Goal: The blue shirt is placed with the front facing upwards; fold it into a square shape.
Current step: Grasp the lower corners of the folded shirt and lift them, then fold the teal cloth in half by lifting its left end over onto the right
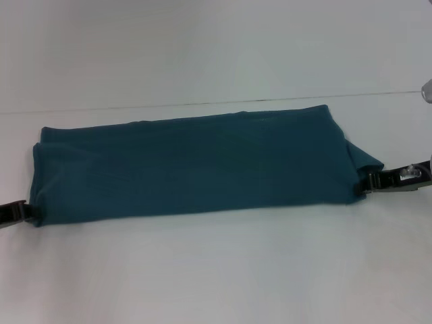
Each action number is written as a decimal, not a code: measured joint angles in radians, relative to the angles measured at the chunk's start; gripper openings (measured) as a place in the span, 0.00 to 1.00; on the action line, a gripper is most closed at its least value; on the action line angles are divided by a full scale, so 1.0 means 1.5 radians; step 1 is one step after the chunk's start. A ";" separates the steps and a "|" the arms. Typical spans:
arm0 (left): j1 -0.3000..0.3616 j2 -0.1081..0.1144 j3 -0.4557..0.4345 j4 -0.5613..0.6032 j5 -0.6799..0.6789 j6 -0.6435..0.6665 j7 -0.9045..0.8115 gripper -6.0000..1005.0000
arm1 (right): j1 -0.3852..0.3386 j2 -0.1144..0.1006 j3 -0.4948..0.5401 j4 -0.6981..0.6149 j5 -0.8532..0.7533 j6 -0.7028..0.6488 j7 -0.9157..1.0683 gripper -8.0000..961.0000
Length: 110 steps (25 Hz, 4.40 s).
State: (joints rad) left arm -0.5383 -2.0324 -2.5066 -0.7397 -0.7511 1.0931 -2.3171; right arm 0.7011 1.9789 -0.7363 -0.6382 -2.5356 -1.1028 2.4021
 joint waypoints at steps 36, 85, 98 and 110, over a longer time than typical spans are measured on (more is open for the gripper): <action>0.104 -0.028 -0.043 -0.138 -0.055 0.148 0.077 0.04 | -0.144 0.072 0.005 -0.213 0.048 -0.207 -0.062 0.04; 0.092 -0.033 -0.092 -0.133 -0.057 0.156 0.075 0.26 | -0.161 0.046 0.097 -0.189 0.253 -0.229 -0.206 0.55; 0.066 -0.037 -0.159 -0.111 -0.124 0.074 0.068 0.63 | -0.151 0.053 0.103 -0.148 0.358 -0.157 -0.319 0.90; -0.023 -0.030 -0.130 -0.016 -0.120 0.018 0.053 0.83 | -0.124 0.058 0.103 -0.103 0.365 -0.074 -0.359 0.95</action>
State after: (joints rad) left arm -0.5733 -2.0780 -2.7016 -0.7641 -0.9311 1.1207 -2.2370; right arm 0.5147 2.0662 -0.5814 -0.7922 -1.9882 -1.2145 1.8634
